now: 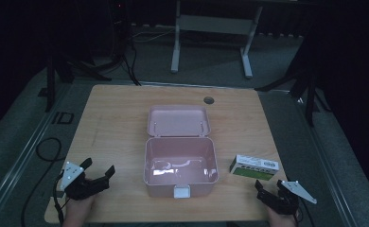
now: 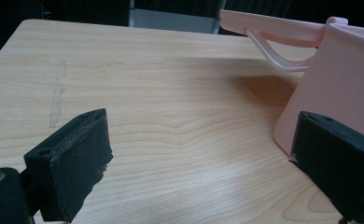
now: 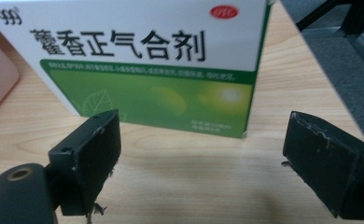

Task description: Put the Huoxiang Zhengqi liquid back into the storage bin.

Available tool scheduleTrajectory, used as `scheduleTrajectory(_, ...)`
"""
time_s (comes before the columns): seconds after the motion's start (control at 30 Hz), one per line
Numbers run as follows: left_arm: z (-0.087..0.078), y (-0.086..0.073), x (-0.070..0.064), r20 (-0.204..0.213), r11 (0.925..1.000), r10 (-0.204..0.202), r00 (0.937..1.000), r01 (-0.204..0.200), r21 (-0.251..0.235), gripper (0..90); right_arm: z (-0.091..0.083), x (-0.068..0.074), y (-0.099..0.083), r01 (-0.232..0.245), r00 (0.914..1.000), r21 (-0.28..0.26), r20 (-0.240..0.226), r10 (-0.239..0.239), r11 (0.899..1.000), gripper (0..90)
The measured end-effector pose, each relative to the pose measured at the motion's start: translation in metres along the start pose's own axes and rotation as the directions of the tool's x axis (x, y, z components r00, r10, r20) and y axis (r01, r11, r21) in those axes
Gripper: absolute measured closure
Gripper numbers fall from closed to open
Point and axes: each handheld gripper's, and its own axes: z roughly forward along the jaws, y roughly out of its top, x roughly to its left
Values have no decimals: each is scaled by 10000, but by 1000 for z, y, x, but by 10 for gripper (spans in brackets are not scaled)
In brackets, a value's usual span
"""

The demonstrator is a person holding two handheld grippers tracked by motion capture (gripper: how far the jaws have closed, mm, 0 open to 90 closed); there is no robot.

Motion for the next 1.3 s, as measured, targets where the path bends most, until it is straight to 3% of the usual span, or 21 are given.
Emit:
scheduleTrajectory(0.3,0,1,1,57,10000,-78,10000,78,-28,51,-1,4,1,-124,9988,584,-459,151,9982,112)
scheduleTrajectory(0.33,-1,1,1,145,9999,-149,9998,150,-45,51,-1,5,4,-105,9973,1055,-709,180,9944,113)
scheduleTrajectory(0.43,0,1,0,175,9999,-127,9998,128,-42,51,-2,5,8,176,9946,1578,-1038,-12,9873,116)
scheduleTrajectory(0.5,1,1,0,200,9999,-131,9997,131,-13,51,-3,4,12,574,9924,2056,-1186,-333,9769,117)
scheduleTrajectory(0.63,1,1,1,305,9990,-432,9986,434,-42,51,-7,-1,22,950,9856,2915,-1619,-487,9518,117)
scheduleTrajectory(0.7,1,2,2,300,9988,-494,9983,496,-55,51,-9,-1,29,1466,9788,3443,-1858,-858,9273,116)
scheduleTrajectory(0.8,2,2,3,272,9985,-548,9981,550,-68,51,-10,-2,32,1682,9764,3504,-1877,-1069,9214,117)
scheduleTrajectory(0.83,2,2,3,269,9984,-553,9981,555,-77,51,-10,-1,40,2424,9587,4054,-2394,-1535,8814,122)
scheduleTrajectory(0.87,2,2,2,276,9984,-555,9981,557,-80,51,-11,0,43,2732,9501,4268,-2601,-1723,8621,136)
scheduleTrajectory(0.97,2,2,2,304,9986,-533,9981,534,-43,51,-9,1,48,3865,9097,4711,-3361,-2437,7929,141)
scheduleTrajectory(1.0,2,2,3,295,9987,-513,9982,514,-24,51,-9,2,50,4099,8989,4814,-3576,-2533,7748,141)
scheduleTrajectory(1.03,2,2,3,293,9986,-534,9981,535,-35,51,-10,3,51,4594,8749,4769,-3888,-2889,7494,144)
scheduleTrajectory(1.07,2,2,3,306,9982,-593,9978,595,-37,51,-10,4,52,4872,8599,4708,-4057,-3099,7356,146)
scheduleTrajectory(1.1,2,2,4,325,9979,-640,9974,642,-56,51,-10,6,54,5308,8328,4658,-4416,-3338,7080,146)
scheduleTrajectory(1.13,2,2,4,332,9978,-663,9973,665,-61,51,-9,8,55,5612,8128,4617,-4643,-3519,6870,146)
scheduleTrajectory(1.17,2,2,5,335,9974,-715,9969,717,-71,51,-9,9,55,5817,7985,4581,-4793,-3643,6721,146)
scheduleTrajectory(1.2,2,2,5,338,9973,-722,9968,725,-69,51,-7,10,57,6148,7730,4531,-5088,-3790,6456,146)
scheduleTrajectory(1.23,2,2,5,338,9974,-718,9969,720,-63,51,-6,11,57,6318,7602,4533,-5205,-3887,6288,146)
scheduleTrajectory(1.3,2,2,5,326,9974,-719,9969,722,-76,51,-4,13,60,6745,7252,4474,-5506,-4135,5872,146)
